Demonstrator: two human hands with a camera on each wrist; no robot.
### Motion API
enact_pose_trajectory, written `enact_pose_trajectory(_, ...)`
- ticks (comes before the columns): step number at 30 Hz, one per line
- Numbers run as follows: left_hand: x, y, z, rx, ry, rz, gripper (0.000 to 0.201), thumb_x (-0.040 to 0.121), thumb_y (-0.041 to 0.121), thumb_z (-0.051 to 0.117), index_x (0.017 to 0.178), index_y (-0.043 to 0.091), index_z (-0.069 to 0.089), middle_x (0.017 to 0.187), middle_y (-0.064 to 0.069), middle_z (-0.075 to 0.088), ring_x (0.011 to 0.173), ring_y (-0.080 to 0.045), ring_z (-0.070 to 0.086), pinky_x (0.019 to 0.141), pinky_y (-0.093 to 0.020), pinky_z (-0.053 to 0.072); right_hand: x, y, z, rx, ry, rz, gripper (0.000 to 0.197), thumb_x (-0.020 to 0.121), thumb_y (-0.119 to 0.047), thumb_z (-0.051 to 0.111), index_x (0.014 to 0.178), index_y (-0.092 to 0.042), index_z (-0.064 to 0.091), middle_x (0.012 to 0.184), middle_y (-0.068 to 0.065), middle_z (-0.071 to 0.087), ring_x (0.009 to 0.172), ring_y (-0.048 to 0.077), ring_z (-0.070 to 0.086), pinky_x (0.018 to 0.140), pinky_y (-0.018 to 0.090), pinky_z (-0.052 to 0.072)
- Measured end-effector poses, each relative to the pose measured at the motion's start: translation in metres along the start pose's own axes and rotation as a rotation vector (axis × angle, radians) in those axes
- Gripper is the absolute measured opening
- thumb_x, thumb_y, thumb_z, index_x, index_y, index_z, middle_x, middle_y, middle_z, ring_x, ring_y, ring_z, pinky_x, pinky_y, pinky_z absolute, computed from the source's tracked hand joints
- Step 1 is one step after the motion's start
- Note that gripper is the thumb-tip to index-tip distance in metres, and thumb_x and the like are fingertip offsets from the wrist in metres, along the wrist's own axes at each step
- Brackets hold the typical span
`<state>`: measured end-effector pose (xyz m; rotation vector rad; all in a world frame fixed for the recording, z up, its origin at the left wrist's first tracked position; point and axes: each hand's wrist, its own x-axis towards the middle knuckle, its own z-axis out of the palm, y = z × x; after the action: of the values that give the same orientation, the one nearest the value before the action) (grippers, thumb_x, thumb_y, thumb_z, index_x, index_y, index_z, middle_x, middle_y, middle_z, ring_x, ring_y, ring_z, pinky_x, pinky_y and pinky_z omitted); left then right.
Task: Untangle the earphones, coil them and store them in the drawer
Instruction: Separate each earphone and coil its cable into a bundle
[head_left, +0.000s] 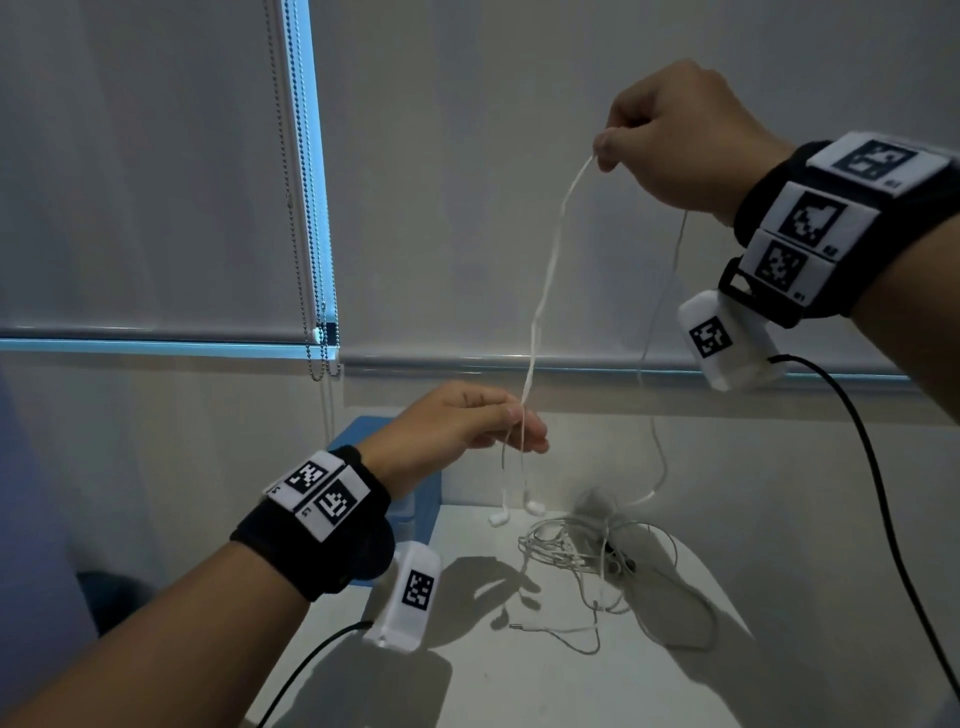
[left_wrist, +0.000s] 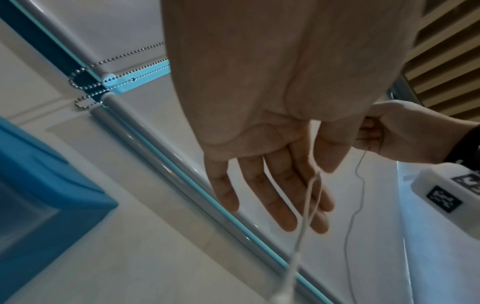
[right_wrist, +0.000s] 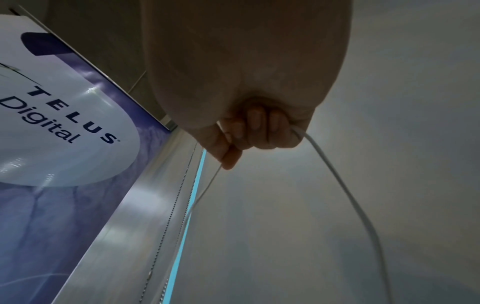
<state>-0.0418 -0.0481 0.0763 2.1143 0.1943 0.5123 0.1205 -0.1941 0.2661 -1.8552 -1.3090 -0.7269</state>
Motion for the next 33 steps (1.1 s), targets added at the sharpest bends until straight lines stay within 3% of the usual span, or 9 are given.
enact_pose_trajectory(2, 0.003, 0.007, 0.000, -0.035, 0.018, 0.023, 0.031, 0.107, 0.030, 0.047, 0.122, 0.017, 0.071, 0.115, 0.004, 0.077, 0.115, -0.016, 0.069, 0.114, -0.049, 0.041, -0.002, -0.006, 0.000, 0.011, -0.095, -0.021, 0.020, 0.097, -0.021, 0.062, 0.088, -0.008, 0.074, 0.064, -0.005, 0.051, 0.057, 0.005, 0.043, 0.052, 0.021, 0.031)
enact_pose_trajectory(5, 0.015, 0.027, -0.001, -0.104, 0.139, 0.106, 0.031, 0.106, 0.029, 0.051, 0.129, 0.017, 0.067, 0.118, 0.001, 0.076, 0.115, -0.013, 0.069, 0.110, -0.040, 0.044, -0.006, -0.015, 0.003, 0.000, -0.219, -0.054, 0.020, 0.096, -0.023, 0.063, 0.083, -0.011, 0.073, 0.065, -0.008, 0.052, 0.059, 0.002, 0.047, 0.055, 0.023, 0.033)
enact_pose_trajectory(7, 0.024, 0.039, -0.001, -0.130, 0.212, 0.163, 0.027, 0.104, 0.023, 0.056, 0.124, 0.010, 0.069, 0.114, -0.007, 0.077, 0.106, -0.012, 0.072, 0.094, -0.026, 0.052, -0.006, -0.019, 0.006, -0.016, -0.246, -0.066, 0.021, 0.097, -0.024, 0.063, 0.082, -0.012, 0.072, 0.064, -0.009, 0.053, 0.056, 0.000, 0.049, 0.055, 0.023, 0.032)
enact_pose_trajectory(10, 0.034, 0.042, 0.004, -0.116, 0.282, 0.204, 0.023, 0.101, 0.016, 0.062, 0.108, -0.003, 0.071, 0.102, -0.019, 0.076, 0.083, -0.008, 0.069, 0.074, -0.011, 0.049, -0.003, -0.020, 0.009, -0.025, -0.223, -0.059, 0.020, 0.097, -0.022, 0.062, 0.083, -0.012, 0.073, 0.065, -0.008, 0.053, 0.059, 0.003, 0.046, 0.054, 0.023, 0.032)
enact_pose_trajectory(17, 0.029, 0.029, 0.018, -0.311, 0.245, 0.125, 0.026, 0.109, 0.019, 0.044, 0.105, 0.003, 0.064, 0.100, -0.019, 0.075, 0.092, -0.028, 0.072, 0.095, -0.040, 0.053, 0.000, -0.005, 0.019, -0.041, -0.195, 0.004, 0.019, 0.097, -0.019, 0.060, 0.088, -0.009, 0.074, 0.067, -0.004, 0.054, 0.061, 0.006, 0.046, 0.053, 0.022, 0.033)
enact_pose_trajectory(21, 0.023, 0.028, 0.017, -0.475, 0.159, 0.092, 0.027, 0.110, 0.018, 0.039, 0.100, 0.005, 0.060, 0.070, -0.010, 0.058, 0.060, -0.020, 0.056, 0.071, -0.033, 0.056, -0.001, 0.009, 0.026, -0.064, -0.208, 0.040, 0.020, 0.098, -0.019, 0.060, 0.088, -0.009, 0.073, 0.069, -0.002, 0.054, 0.061, 0.007, 0.046, 0.053, 0.022, 0.032)
enact_pose_trajectory(25, 0.016, 0.020, 0.012, -0.578, 0.101, 0.051, 0.033, 0.110, 0.022, 0.038, 0.085, 0.012, 0.057, 0.057, 0.003, 0.032, 0.043, -0.008, 0.028, 0.047, -0.021, 0.038, -0.006, 0.031, 0.034, -0.123, -0.222, 0.096, 0.022, 0.099, -0.019, 0.059, 0.089, -0.006, 0.073, 0.075, 0.002, 0.058, 0.066, 0.013, 0.050, 0.055, 0.025, 0.034)
enact_pose_trajectory(29, 0.006, 0.015, 0.004, -0.611, 0.046, 0.055, 0.035, 0.110, 0.023, 0.037, 0.083, 0.012, 0.056, 0.058, 0.003, 0.030, 0.045, -0.008, 0.026, 0.043, -0.020, 0.031, -0.022, 0.065, 0.049, -0.149, -0.253, 0.179, 0.024, 0.101, -0.018, 0.056, 0.092, -0.002, 0.072, 0.092, 0.013, 0.065, 0.085, 0.026, 0.056, 0.074, 0.030, 0.038)
enact_pose_trajectory(33, 0.004, 0.018, -0.001, -0.646, 0.062, 0.075, 0.039, 0.110, 0.026, 0.039, 0.077, 0.013, 0.055, 0.054, 0.003, 0.032, 0.044, -0.008, 0.026, 0.043, -0.020, 0.032, -0.051, 0.090, 0.081, -0.165, -0.366, 0.222, 0.023, 0.100, -0.017, 0.057, 0.087, -0.004, 0.071, 0.089, 0.013, 0.066, 0.085, 0.027, 0.055, 0.074, 0.028, 0.036)
